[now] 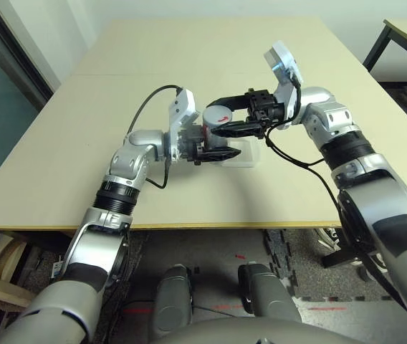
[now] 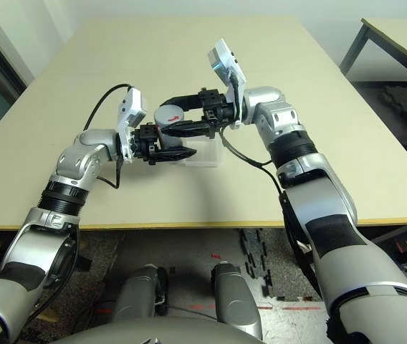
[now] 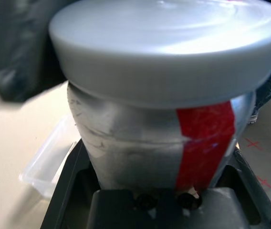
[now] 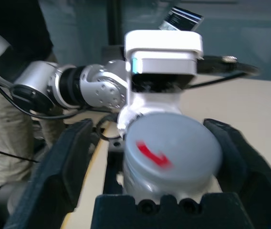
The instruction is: Pour the medicine from the bottle into the box.
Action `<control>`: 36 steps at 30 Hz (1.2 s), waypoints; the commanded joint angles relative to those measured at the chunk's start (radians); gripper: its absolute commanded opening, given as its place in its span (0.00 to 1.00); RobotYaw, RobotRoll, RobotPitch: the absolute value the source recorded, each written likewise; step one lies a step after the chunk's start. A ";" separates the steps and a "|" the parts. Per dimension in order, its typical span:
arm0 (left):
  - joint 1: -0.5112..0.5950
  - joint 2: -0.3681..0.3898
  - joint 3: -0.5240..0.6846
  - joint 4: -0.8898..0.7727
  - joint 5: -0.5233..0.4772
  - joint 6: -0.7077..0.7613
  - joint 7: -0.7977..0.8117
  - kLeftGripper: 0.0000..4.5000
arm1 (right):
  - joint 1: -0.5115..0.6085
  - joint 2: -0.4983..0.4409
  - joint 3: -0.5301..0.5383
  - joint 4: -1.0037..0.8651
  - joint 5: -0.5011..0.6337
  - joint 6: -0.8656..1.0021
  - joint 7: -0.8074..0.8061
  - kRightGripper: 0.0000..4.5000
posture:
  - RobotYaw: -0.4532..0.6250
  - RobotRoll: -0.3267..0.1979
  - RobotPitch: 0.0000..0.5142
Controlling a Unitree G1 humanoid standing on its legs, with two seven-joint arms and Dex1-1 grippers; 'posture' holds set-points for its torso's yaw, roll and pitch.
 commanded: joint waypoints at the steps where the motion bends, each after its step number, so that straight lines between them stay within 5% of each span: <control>1: 0.024 0.013 0.006 0.006 0.000 0.035 0.027 0.62 | -0.028 0.013 -0.019 0.026 -0.008 -0.029 0.047 1.00 | 0.30 0.62 0.11; 17: 0.030 0.005 -0.004 -0.019 -0.004 0.050 0.021 0.62 | -0.054 0.034 -0.181 0.178 -0.140 -0.045 0.015 1.00 | 0.30 0.62 0.11; 36: 0.032 -0.003 -0.005 -0.025 -0.004 0.050 0.029 0.62 | -0.052 0.061 -0.231 0.187 -0.238 -0.048 -0.045 1.00 | 0.30 0.62 0.12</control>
